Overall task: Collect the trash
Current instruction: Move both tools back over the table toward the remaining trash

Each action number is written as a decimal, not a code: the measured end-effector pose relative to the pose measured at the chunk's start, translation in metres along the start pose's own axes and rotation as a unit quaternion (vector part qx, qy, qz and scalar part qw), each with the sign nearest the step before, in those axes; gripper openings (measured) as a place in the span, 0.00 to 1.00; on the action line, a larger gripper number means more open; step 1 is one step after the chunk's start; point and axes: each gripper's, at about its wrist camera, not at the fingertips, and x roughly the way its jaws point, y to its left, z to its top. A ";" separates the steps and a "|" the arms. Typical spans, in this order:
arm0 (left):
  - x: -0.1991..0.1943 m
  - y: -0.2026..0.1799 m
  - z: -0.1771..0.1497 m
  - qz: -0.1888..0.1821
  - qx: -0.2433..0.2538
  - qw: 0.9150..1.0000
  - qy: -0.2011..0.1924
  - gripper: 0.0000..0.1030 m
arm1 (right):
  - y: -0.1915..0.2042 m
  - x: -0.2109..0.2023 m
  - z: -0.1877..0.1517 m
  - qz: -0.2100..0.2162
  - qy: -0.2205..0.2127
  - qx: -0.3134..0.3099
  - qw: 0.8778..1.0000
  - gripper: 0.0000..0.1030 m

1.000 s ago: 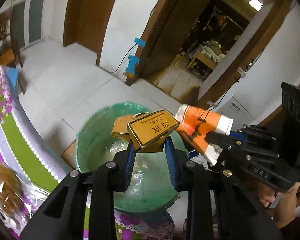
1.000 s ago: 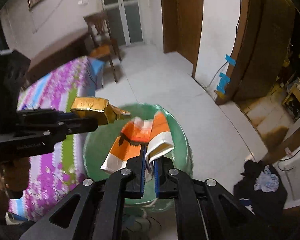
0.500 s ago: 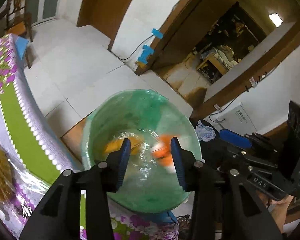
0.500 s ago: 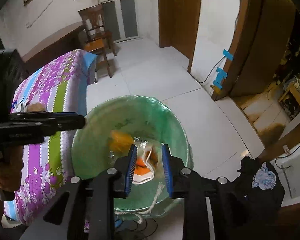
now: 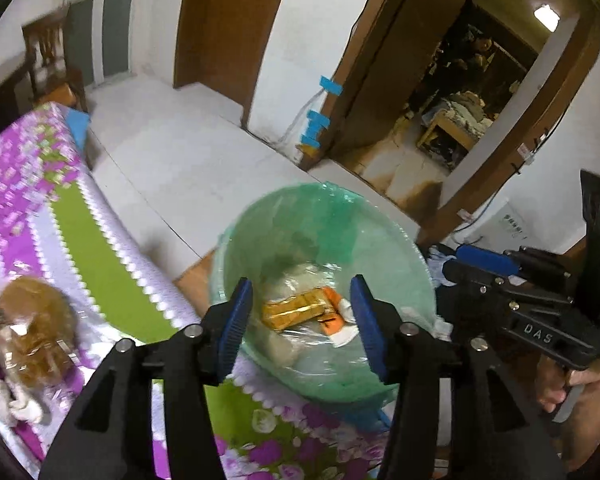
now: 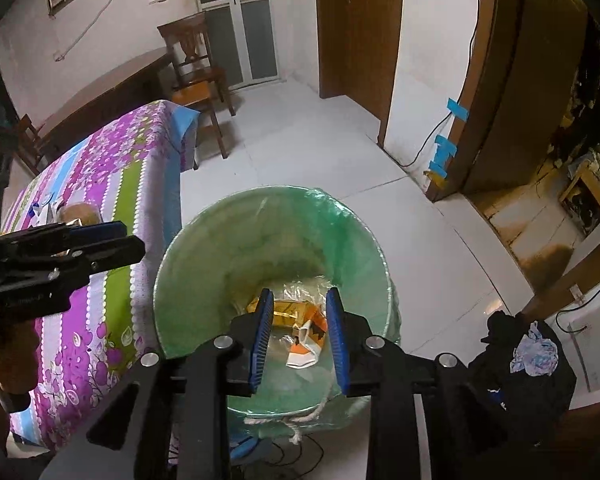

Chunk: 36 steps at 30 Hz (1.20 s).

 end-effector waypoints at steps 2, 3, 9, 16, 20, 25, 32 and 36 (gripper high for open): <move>-0.011 0.000 -0.008 0.033 0.011 0.999 -0.022 0.53 | 0.007 -0.003 -0.005 -0.002 -0.018 0.002 1.000 0.34; -0.016 0.001 -0.011 0.048 0.014 0.998 -0.030 0.53 | 0.011 -0.005 -0.008 -0.007 -0.029 0.002 1.000 0.36; -0.057 0.008 -0.039 0.188 0.029 0.974 -0.124 0.68 | 0.044 -0.027 -0.034 -0.015 -0.134 0.016 0.991 0.62; -0.096 0.033 -0.073 0.288 0.005 0.941 -0.179 0.72 | 0.107 -0.053 -0.058 -0.023 -0.248 0.007 0.968 0.66; -0.121 0.047 -0.089 0.329 -0.009 0.922 -0.207 0.74 | 0.146 -0.061 -0.065 -0.015 -0.284 -0.008 0.959 0.70; -0.145 0.058 -0.109 0.361 -0.023 0.905 -0.224 0.76 | 0.196 -0.068 -0.072 0.000 -0.310 -0.046 0.950 0.72; -0.166 0.078 -0.131 0.389 -0.051 0.890 -0.233 0.77 | 0.253 -0.069 -0.076 0.022 -0.325 -0.089 0.941 0.76; -0.180 0.090 -0.146 0.405 -0.068 0.881 -0.237 0.77 | 0.274 -0.068 -0.078 0.031 -0.326 -0.106 0.939 0.77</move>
